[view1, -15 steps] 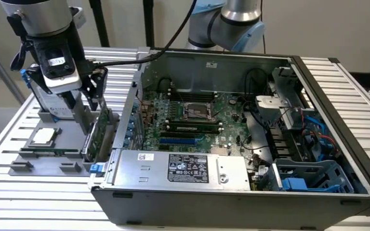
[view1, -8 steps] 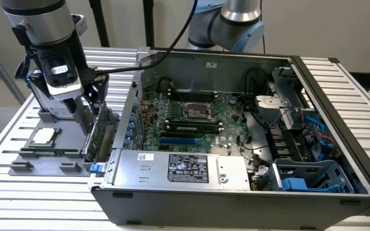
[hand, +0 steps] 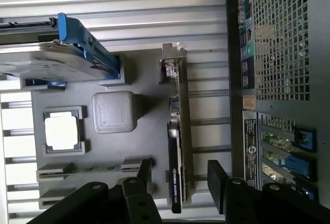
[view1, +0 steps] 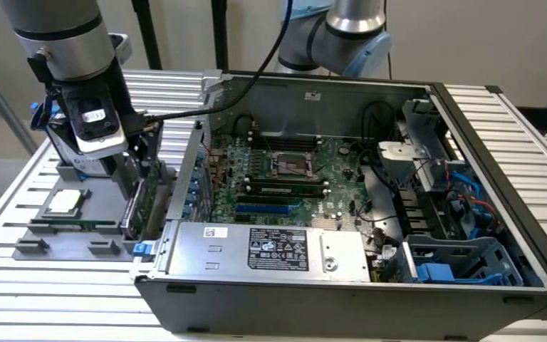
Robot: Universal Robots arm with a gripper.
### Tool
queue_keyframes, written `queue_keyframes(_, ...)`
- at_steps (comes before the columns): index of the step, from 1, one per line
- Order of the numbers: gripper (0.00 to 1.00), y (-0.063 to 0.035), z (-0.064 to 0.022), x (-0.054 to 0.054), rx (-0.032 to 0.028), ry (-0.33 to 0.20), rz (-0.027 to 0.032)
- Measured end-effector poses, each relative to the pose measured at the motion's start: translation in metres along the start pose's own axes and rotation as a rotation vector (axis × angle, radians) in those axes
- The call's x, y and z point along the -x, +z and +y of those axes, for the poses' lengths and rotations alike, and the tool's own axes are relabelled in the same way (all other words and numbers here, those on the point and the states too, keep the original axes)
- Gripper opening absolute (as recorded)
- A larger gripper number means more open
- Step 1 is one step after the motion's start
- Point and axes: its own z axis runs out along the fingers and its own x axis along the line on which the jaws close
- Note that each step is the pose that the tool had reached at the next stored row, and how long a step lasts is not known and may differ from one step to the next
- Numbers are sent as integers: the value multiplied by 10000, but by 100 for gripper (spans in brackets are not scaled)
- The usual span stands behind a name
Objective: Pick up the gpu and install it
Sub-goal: 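Pick up the gpu and move the gpu toward the slot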
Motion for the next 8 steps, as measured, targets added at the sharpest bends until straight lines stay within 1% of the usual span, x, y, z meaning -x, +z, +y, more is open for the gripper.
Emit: queue_keyframes(8,100,147,36,-5,1,0,-12)
